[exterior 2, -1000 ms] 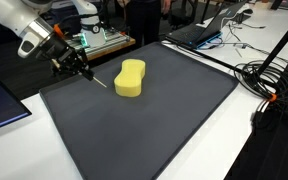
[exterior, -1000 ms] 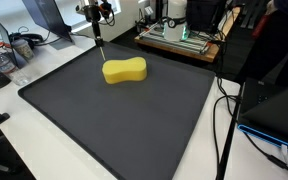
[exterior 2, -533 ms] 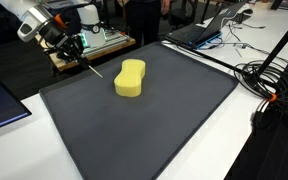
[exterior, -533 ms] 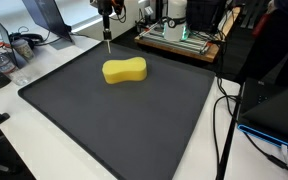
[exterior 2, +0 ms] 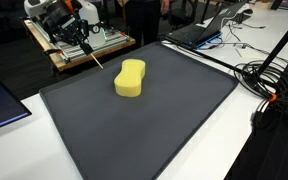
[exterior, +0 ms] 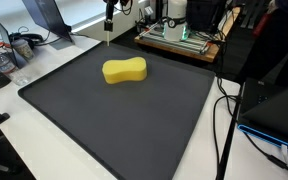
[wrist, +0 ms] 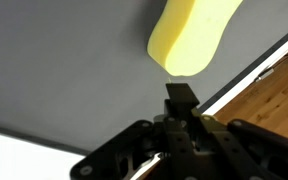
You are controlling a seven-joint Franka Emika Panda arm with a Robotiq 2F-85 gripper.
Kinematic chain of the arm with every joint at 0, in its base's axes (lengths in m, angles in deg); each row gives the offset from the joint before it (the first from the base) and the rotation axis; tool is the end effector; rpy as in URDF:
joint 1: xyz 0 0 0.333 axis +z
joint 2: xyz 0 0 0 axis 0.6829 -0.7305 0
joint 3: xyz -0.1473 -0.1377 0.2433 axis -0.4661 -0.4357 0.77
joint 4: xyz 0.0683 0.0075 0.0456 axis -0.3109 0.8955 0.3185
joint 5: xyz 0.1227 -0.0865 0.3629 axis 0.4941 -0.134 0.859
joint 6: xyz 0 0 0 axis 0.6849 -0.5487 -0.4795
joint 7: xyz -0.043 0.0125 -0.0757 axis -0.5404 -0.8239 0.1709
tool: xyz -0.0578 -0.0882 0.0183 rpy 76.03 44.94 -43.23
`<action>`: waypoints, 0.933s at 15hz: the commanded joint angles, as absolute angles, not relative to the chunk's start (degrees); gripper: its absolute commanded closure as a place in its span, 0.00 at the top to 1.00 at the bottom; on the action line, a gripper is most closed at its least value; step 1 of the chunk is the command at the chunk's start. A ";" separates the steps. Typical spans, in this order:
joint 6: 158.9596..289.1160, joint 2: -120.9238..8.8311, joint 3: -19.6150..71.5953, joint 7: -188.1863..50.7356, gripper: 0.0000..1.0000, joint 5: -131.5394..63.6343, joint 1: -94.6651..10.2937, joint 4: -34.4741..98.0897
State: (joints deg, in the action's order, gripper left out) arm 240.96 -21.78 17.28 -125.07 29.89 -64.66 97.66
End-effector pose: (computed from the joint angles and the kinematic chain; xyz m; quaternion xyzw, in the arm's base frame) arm 0.3090 -0.2320 0.3143 -0.9044 0.2851 -0.2589 0.1838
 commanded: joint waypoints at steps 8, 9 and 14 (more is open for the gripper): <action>255.62 -16.64 46.23 -112.23 0.03 27.29 -67.76 97.02; 255.92 -16.50 49.21 -111.35 0.03 26.95 -68.65 96.75; 251.06 -12.19 64.92 -103.93 0.03 20.19 -75.58 97.00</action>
